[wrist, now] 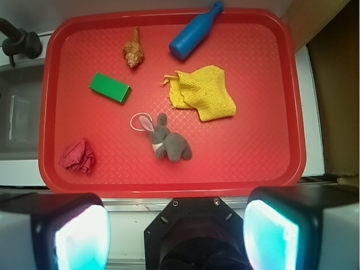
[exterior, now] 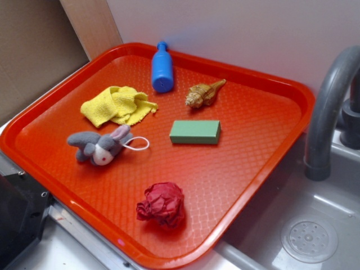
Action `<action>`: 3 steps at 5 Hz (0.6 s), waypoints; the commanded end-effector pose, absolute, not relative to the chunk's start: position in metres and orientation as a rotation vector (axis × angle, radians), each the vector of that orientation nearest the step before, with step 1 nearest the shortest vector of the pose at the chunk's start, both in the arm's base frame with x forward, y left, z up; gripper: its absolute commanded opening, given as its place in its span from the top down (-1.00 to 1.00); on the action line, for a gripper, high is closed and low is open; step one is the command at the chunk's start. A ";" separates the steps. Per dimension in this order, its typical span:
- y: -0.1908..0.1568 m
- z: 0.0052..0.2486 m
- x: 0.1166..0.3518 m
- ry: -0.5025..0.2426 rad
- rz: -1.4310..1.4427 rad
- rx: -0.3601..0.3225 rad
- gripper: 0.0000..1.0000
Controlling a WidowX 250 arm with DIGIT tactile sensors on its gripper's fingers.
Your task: Grab the red paper.
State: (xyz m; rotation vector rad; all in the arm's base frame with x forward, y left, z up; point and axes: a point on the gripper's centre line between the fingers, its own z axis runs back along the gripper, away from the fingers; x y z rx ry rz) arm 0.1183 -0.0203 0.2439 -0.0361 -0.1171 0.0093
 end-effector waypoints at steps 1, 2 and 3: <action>-0.020 0.244 0.118 -0.117 0.009 -0.036 -1.00; -0.035 0.237 0.150 -0.090 -0.245 0.016 -1.00; -0.047 0.234 0.166 -0.083 -0.496 0.037 -1.00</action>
